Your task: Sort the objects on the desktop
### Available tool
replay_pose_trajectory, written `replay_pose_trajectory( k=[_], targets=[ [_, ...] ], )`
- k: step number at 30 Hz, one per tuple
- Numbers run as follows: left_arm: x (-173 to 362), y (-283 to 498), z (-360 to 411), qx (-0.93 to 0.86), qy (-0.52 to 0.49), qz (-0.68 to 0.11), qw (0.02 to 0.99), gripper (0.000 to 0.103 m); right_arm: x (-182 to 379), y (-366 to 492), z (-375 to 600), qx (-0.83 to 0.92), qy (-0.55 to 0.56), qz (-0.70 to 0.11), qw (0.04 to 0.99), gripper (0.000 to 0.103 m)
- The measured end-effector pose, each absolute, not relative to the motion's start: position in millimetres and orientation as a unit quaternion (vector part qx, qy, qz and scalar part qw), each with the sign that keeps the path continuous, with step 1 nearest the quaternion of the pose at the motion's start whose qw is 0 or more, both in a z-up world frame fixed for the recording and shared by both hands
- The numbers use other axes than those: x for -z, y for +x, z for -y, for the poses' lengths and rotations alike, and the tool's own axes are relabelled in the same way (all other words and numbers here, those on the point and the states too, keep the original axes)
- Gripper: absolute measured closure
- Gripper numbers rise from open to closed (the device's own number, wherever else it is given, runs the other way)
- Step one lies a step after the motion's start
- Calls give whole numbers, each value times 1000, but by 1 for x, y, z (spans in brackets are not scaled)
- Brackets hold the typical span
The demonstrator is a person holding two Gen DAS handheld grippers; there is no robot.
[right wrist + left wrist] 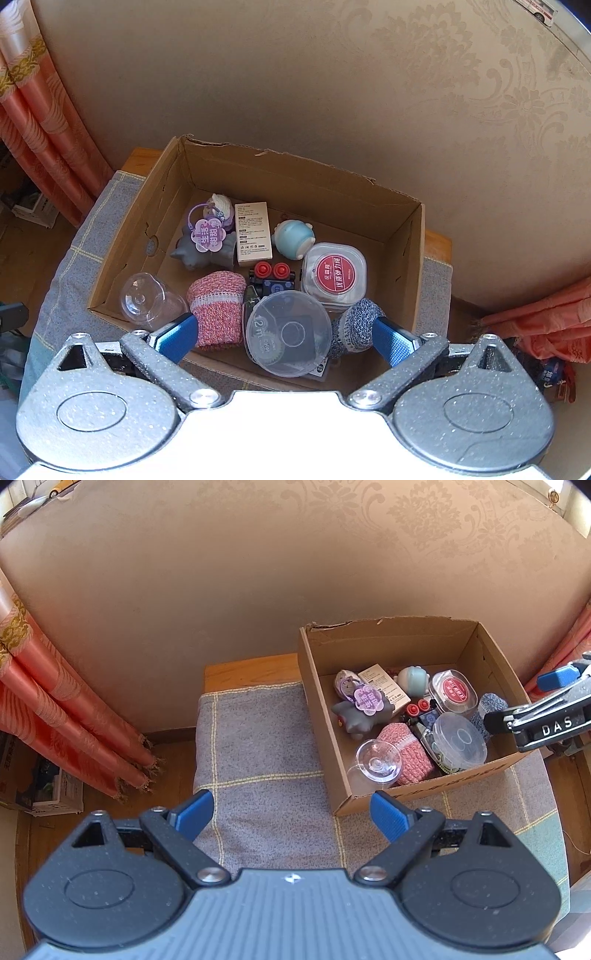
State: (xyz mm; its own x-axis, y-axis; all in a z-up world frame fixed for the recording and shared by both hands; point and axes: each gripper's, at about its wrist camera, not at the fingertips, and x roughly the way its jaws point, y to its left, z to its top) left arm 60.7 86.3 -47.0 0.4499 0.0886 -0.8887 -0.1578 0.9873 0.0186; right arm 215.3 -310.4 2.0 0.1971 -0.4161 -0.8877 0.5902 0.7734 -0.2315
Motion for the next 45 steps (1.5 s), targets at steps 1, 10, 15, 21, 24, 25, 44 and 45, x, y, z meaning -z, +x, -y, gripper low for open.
replay_pose_trajectory(
  k=[1, 10, 15, 21, 24, 25, 44, 45],
  targets=[
    [46, 61, -86, -72, -33, -519, 851, 11, -2, 215, 309, 327, 81, -544, 768, 1],
    [41, 60, -78, -69, -17, -518, 853, 11, -11, 215, 293, 320, 119, -563, 753, 1],
    [33, 60, -71, -57, -9, -514, 856, 11, -22, 207, 285, 334, 161, -561, 740, 1],
    [23, 61, -64, -38, -23, -523, 851, 11, -36, 189, 275, 362, 208, -548, 725, 1],
    [18, 61, -58, -33, -24, -527, 849, 11, -41, 179, 269, 376, 224, -539, 720, 1],
    [17, 61, -57, -30, -25, -528, 848, 11, -42, 175, 267, 379, 229, -536, 719, 1],
    [8, 62, -37, -14, -38, -553, 832, 11, -55, 145, 248, 391, 256, -520, 715, 1],
    [8, 62, -37, -14, -37, -552, 833, 11, -55, 144, 248, 390, 257, -520, 715, 1]
  ],
)
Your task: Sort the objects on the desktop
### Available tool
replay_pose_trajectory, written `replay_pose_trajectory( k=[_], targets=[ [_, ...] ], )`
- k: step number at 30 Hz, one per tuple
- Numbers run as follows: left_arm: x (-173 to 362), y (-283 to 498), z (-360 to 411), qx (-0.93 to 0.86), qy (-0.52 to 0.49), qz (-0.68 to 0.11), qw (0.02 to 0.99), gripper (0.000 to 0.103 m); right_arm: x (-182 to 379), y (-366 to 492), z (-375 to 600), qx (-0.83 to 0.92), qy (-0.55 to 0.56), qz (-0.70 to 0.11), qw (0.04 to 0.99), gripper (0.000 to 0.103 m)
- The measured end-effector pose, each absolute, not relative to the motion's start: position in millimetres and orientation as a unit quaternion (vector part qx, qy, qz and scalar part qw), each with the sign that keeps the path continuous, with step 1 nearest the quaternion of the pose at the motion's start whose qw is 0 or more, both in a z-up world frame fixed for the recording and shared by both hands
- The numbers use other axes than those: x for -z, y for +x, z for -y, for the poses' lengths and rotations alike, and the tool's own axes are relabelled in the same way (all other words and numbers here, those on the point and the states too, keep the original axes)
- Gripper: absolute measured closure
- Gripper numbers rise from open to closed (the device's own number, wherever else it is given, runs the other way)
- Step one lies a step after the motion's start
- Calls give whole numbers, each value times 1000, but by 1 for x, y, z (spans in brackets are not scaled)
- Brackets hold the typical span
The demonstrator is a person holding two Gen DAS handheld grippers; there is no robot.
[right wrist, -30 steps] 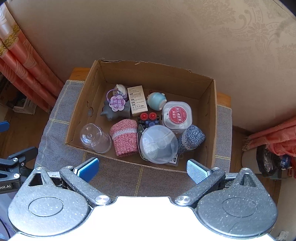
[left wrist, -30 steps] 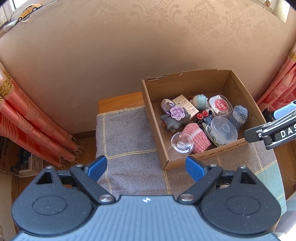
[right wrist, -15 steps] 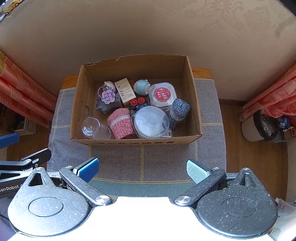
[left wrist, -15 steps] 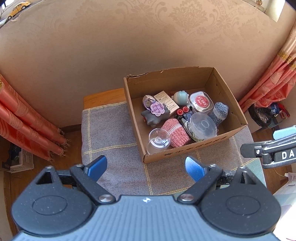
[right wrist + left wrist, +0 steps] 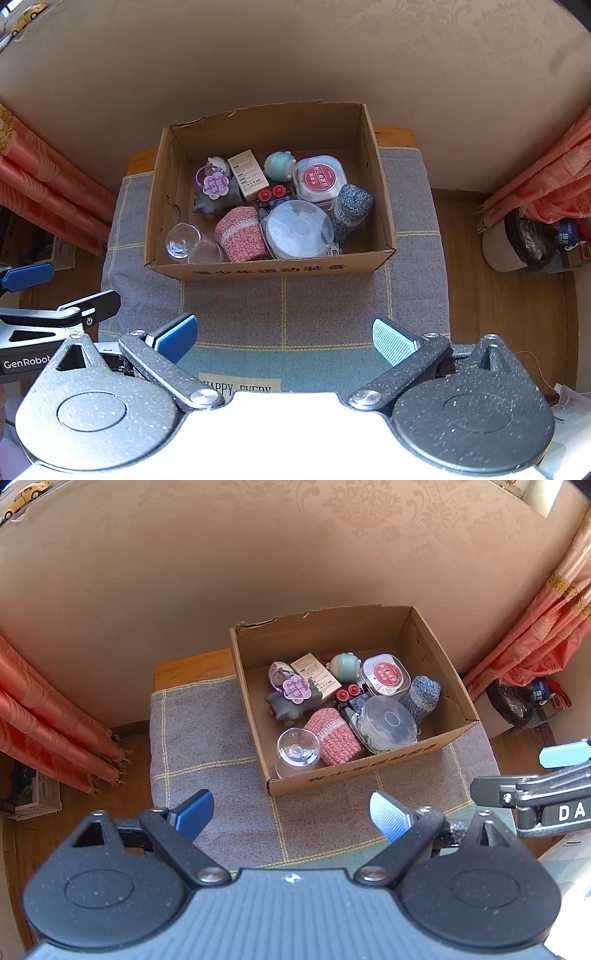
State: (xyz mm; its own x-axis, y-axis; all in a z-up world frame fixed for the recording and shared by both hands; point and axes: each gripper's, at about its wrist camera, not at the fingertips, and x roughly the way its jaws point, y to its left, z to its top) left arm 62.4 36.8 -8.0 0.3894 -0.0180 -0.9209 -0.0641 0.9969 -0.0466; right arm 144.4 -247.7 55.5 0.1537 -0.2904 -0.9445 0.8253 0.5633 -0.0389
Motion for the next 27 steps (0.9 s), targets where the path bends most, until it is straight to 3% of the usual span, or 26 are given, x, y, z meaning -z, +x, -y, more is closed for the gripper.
replay_pose_trajectory(
  k=[27],
  targets=[
    [6, 67, -34, -10, -42, -553, 832, 11, -58, 143, 247, 391, 259, -522, 712, 1]
  ],
)
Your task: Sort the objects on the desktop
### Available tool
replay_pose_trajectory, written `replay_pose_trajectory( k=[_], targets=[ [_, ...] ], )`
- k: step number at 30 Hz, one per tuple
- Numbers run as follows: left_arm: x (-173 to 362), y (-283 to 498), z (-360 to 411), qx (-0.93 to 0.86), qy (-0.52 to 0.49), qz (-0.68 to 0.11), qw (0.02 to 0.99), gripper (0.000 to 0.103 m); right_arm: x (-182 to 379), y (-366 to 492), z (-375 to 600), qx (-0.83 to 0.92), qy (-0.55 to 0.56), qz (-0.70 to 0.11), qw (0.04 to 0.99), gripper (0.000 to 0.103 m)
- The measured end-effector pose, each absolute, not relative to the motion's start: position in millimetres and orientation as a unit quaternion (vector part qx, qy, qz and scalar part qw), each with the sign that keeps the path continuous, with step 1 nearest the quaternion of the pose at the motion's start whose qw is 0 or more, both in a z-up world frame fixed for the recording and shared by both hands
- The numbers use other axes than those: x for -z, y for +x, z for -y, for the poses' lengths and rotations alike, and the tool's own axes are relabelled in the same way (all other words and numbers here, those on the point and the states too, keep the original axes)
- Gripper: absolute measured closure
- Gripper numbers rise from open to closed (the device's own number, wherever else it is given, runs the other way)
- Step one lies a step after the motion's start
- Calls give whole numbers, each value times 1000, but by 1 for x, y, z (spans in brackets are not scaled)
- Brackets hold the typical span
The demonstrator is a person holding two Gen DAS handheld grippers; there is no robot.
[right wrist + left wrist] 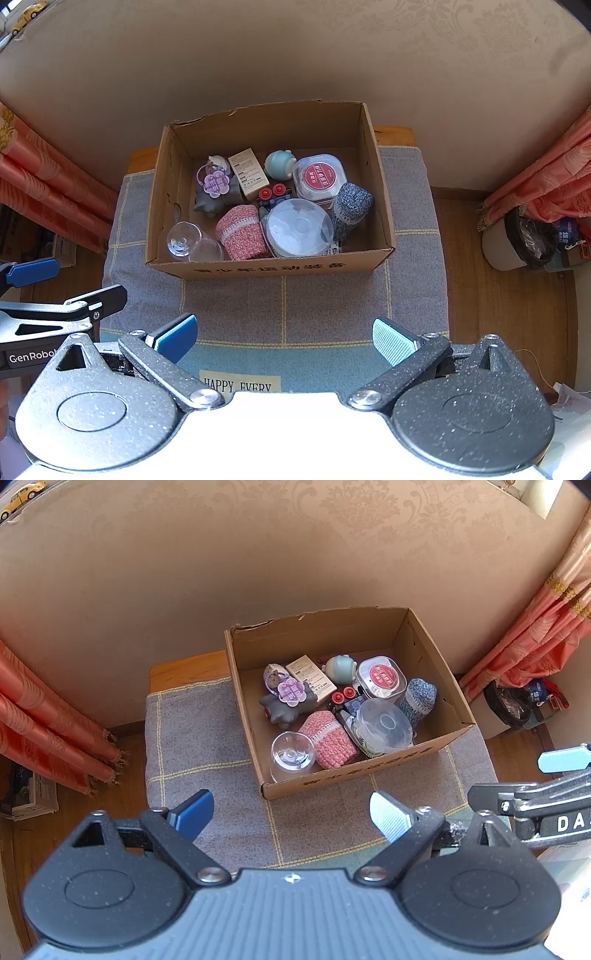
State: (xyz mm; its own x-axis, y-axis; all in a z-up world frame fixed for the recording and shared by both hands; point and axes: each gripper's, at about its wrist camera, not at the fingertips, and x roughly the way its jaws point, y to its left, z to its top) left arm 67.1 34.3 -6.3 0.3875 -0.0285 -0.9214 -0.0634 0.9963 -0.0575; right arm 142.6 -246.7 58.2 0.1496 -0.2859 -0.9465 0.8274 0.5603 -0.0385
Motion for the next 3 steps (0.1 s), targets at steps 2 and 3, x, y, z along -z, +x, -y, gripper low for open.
replay_pose_trajectory(
  k=[2, 3],
  targets=[
    [6, 67, -34, -9, -41, -553, 832, 11, -58, 143, 247, 391, 259, -522, 712, 1],
    [6, 67, -34, -9, -41, -553, 832, 11, -59, 142, 247, 392, 259, -522, 712, 1]
  ],
)
